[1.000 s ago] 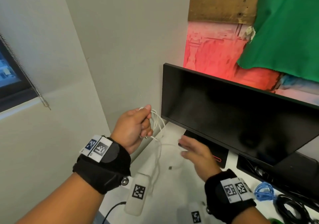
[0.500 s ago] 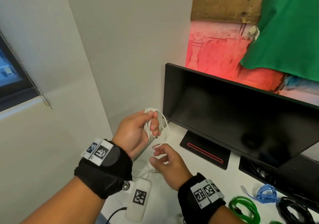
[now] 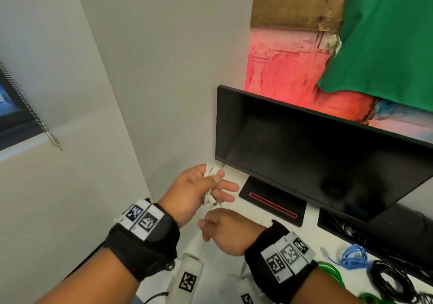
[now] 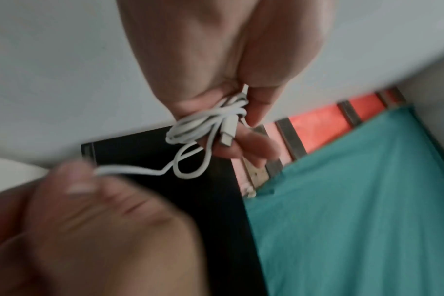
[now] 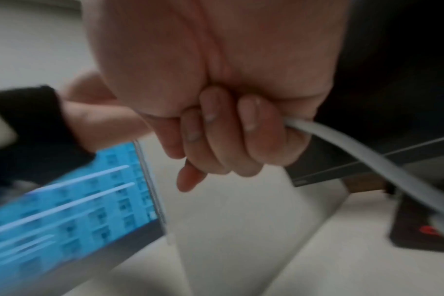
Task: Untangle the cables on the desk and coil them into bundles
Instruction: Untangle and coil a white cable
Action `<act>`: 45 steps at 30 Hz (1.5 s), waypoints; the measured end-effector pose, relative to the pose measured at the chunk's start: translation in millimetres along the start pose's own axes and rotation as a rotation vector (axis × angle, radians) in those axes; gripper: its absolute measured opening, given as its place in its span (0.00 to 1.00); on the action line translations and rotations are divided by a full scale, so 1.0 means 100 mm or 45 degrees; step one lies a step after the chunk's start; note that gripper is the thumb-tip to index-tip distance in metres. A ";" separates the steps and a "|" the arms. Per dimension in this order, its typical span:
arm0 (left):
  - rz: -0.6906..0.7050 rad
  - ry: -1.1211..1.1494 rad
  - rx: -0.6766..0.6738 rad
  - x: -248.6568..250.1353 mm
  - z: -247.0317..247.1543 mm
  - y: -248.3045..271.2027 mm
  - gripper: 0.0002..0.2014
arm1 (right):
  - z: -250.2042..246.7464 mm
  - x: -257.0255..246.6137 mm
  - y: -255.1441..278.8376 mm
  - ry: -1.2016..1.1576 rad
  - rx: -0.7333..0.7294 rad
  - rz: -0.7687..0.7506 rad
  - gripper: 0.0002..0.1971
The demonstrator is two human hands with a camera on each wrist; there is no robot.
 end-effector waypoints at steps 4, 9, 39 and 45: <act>0.039 0.404 0.183 0.05 -0.13 -0.01 0.10 | -0.19 0.26 -0.11 0.029 0.270 0.180 0.18; 0.012 0.190 0.107 -0.11 -0.05 0.01 0.07 | 0.12 0.10 -0.08 0.113 0.119 0.075 0.14; 0.026 -0.122 0.198 0.14 -0.24 -0.20 0.19 | 0.10 0.45 -0.38 -0.895 0.662 -0.172 0.15; 0.206 0.248 0.331 0.47 -0.32 -0.27 0.16 | 0.50 1.01 -0.58 -0.228 0.221 0.429 0.14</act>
Point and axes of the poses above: each hand's wrist, its own y-axis away from the middle knuckle, its own z-axis out of the palm, x = y × z, the point moved 2 cm from there along -y, towards the middle knuckle, and after that the axes turned 13 degrees about z, right-handed, at the moved point
